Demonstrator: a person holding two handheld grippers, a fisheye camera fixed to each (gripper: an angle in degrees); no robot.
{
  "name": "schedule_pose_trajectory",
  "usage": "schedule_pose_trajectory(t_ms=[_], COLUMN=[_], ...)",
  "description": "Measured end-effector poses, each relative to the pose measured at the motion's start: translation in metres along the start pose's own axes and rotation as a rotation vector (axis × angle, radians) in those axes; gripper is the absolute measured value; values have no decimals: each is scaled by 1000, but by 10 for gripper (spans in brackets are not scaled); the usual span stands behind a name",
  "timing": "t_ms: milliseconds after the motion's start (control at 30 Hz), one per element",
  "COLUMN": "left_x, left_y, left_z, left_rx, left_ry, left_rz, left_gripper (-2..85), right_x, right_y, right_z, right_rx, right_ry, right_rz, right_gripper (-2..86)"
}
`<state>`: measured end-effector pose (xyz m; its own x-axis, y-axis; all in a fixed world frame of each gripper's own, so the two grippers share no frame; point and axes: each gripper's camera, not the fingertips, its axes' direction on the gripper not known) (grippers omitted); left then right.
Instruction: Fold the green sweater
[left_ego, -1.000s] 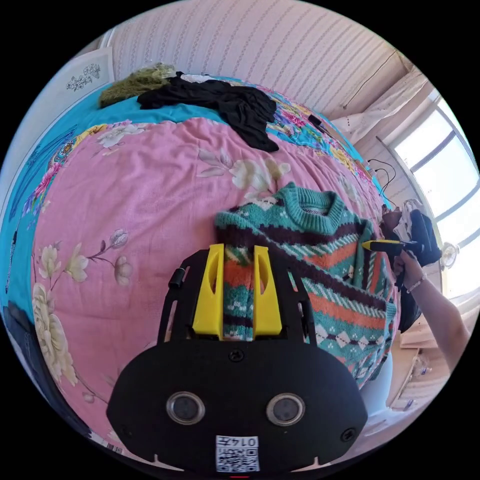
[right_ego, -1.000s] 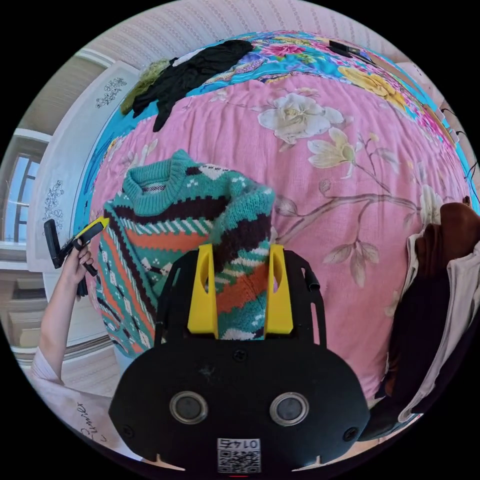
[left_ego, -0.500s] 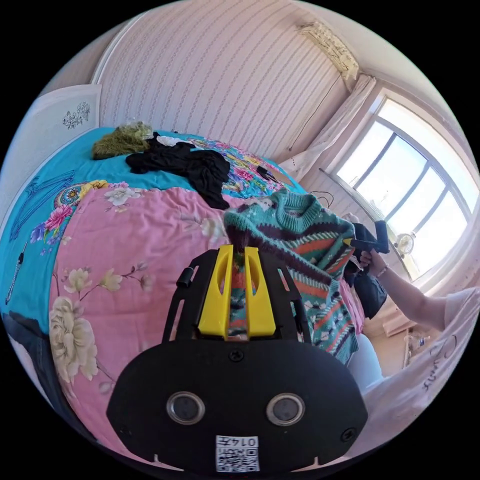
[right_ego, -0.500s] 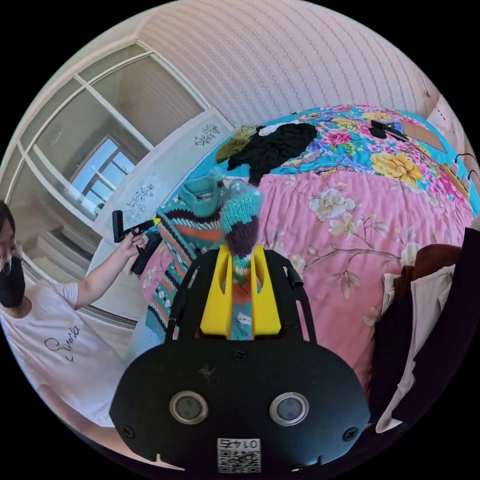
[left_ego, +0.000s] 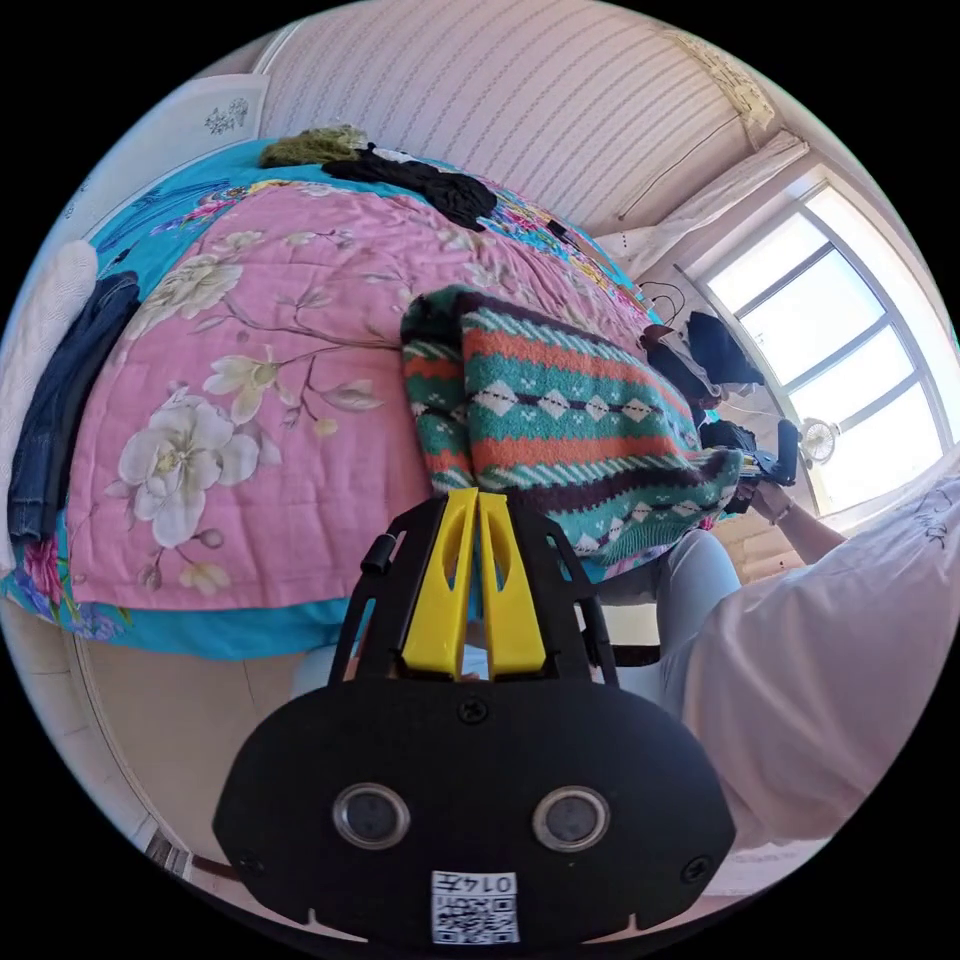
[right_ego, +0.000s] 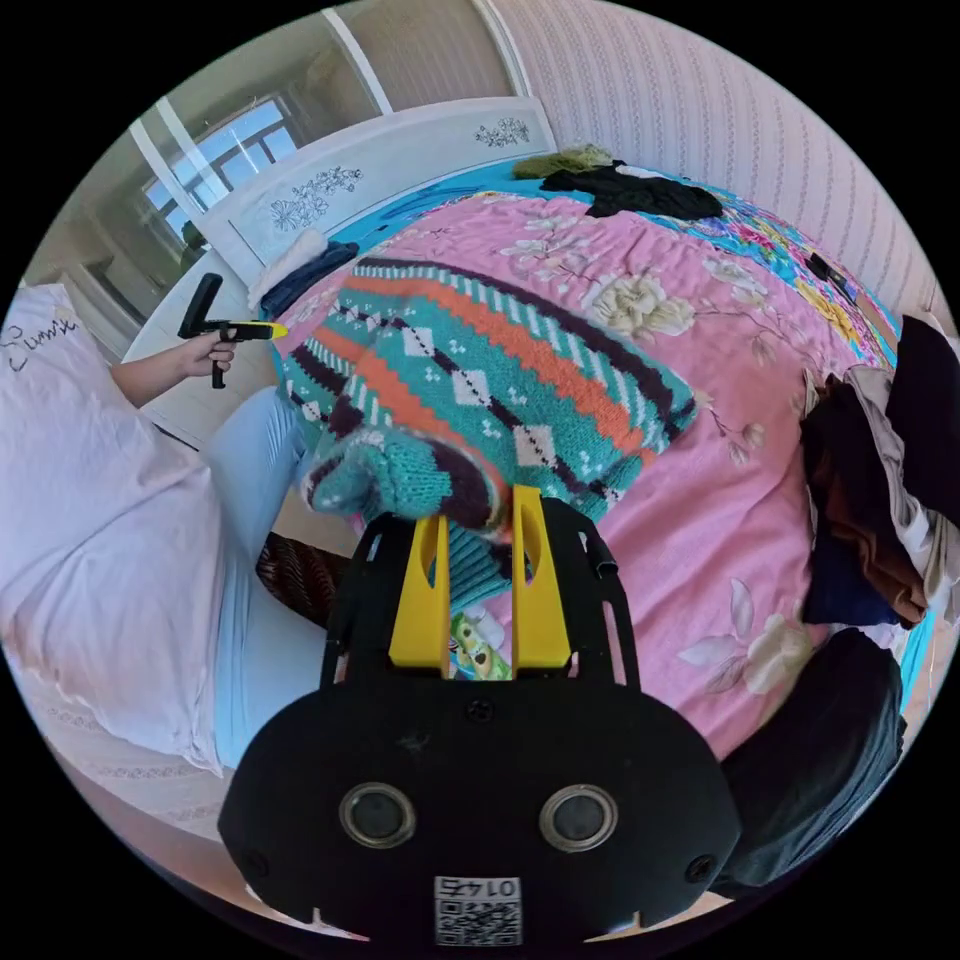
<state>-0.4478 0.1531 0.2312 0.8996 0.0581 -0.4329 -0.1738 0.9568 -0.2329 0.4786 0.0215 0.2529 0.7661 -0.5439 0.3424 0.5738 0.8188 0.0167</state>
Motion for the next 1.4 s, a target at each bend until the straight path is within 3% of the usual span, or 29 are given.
schedule_pose_trajectory(t_ms=[167,300,500,600,767,933,1167,1300,1400], left_x=[17,31,48,62,77,98,137,172,221], left_y=[4,0,-3,-6,-12,-7,7,24,30], left_z=[-7,12,60,60,31,74,66,44,49], left_rx=[17,35,-94,-127,-94,-241,-160,-118,-72], left_ry=[-29,7,21,-25,-1,-173,-289,-450,-381], left_rz=[8,-28,-77,-33,3,130,203,257,430], left_gripper=[-3,51,91,55,11,1,38,3,-7], right_x=[2,31,36,29,14,2,-24,-80,-122], right_y=[13,32,35,26,26,11,1,-34,-90], right_z=[1,-3,-8,36,47,55,55,27,29], right_rx=[-126,-184,117,-7,19,5,20,-49,24], right_ry=[148,-82,-180,-297,-330,-196,-143,241,225], right_rz=[110,350,609,700,675,654,690,448,199], right_gripper=[152,170,125,136,86,55,71,54,10])
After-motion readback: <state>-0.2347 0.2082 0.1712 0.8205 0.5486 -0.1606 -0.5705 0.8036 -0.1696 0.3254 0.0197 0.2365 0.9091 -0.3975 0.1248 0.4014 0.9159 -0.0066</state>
